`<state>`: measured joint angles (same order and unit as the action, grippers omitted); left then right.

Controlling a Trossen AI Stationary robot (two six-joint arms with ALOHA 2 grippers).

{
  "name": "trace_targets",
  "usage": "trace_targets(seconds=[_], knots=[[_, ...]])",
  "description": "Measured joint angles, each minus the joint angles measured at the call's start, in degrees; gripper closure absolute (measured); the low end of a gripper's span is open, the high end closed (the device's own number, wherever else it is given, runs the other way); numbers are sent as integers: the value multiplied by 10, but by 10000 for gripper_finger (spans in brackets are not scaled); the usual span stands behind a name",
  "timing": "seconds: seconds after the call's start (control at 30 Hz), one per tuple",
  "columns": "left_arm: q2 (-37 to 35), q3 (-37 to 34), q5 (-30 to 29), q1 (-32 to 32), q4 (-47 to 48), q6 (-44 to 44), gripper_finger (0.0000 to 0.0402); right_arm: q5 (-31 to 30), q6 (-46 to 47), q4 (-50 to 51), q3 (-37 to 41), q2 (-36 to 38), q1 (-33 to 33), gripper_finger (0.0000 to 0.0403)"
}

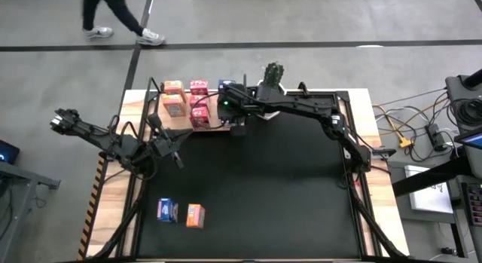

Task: Stack cereal on shelf
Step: Put the right blue cereal box on the shelf and align it with the other blue cereal box

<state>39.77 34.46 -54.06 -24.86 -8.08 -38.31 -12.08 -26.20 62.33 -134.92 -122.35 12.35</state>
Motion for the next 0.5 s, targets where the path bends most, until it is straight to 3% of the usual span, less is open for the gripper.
trace_targets(seconds=[0.17, 0.33, 0.5], knots=[[0, 0, 0, 0, 0, -2, 402, 12, 4, 27, 1, 10, -3, 385], [0, 0, 0, 0, 0, -14, 402, 50, 31, 37, 7, 21, -15, 391], [0, 1, 0, 0, 0, -24, 402, 50, 17, 10, 31, 22, -39, 392]])
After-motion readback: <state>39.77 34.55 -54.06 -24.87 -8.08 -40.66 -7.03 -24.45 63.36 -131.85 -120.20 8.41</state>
